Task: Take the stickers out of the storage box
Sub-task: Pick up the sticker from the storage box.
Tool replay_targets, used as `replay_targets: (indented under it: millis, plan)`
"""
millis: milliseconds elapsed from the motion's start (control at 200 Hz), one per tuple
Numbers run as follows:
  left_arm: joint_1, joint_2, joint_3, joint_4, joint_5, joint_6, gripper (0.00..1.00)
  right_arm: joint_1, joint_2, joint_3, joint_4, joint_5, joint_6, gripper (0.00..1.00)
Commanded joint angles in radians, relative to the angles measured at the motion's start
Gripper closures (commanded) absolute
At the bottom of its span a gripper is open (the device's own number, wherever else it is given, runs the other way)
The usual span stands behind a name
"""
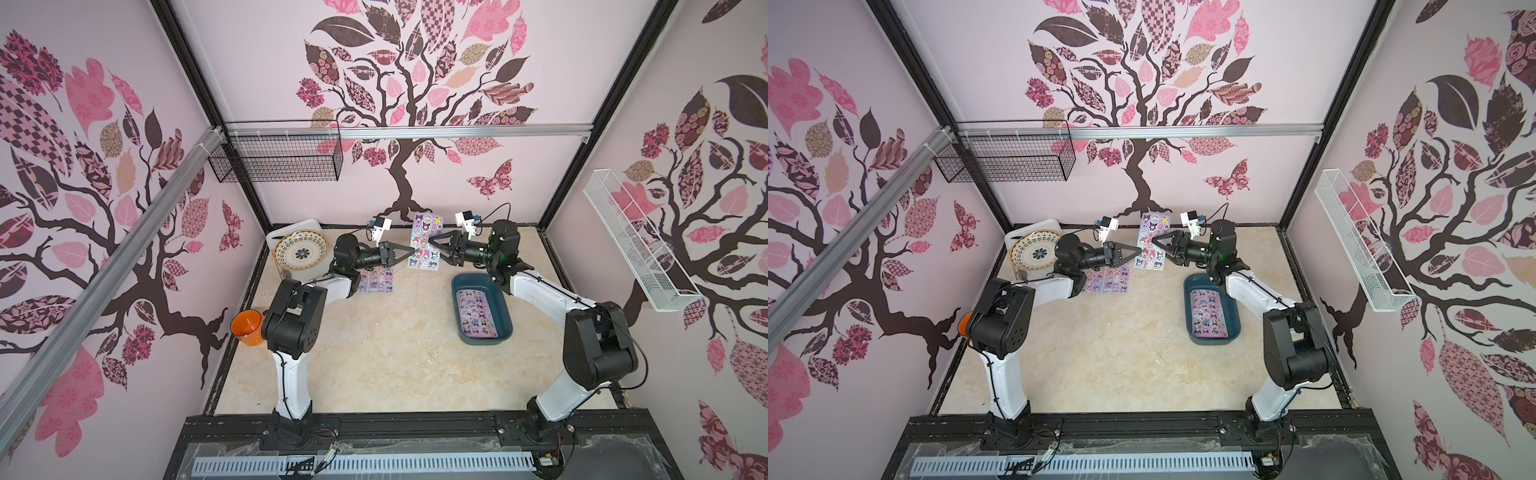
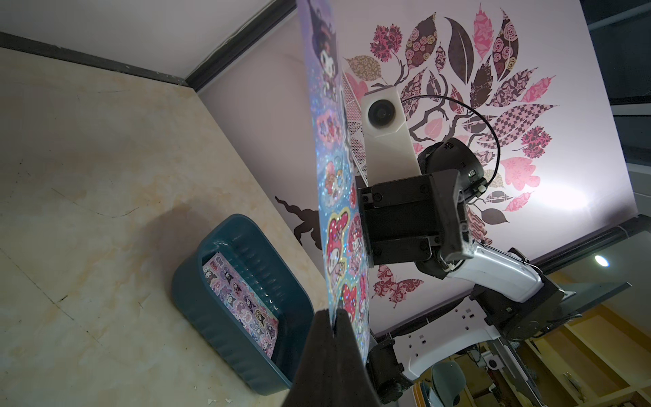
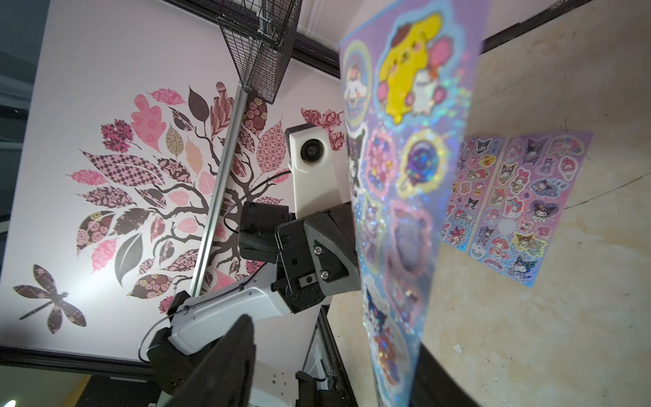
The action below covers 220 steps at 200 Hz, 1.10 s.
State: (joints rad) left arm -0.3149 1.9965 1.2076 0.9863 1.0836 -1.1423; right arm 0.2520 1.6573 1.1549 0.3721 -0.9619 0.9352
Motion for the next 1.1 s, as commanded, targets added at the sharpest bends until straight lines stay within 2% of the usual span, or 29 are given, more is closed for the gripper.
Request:
replay_targets:
  millis: [0,210,355,615,885,1095]
  plan:
    - [-0.003,-0.024,-0.008,-0.027,0.001,0.045,1.00,0.001,-0.043,0.036,-0.129,0.036,-0.088,0.52]
    - [-0.004,-0.027,-0.008,-0.060,-0.003,0.068,1.00,0.002,-0.034,0.073,-0.331,0.119,-0.215,0.83]
    - [-0.010,-0.035,0.003,-0.121,0.002,0.117,1.00,0.004,-0.020,0.091,-0.388,0.147,-0.249,0.97]
    - [-0.027,-0.078,0.038,-0.437,-0.027,0.353,1.00,0.008,-0.005,0.136,-0.549,0.234,-0.345,1.00]
    - [-0.023,-0.068,0.075,-0.653,-0.084,0.494,0.85,0.011,0.034,0.179,-0.648,0.264,-0.399,1.00]
    - [0.019,-0.071,0.088,-0.853,-0.160,0.620,0.81,0.032,0.087,0.232,-0.742,0.304,-0.451,1.00]
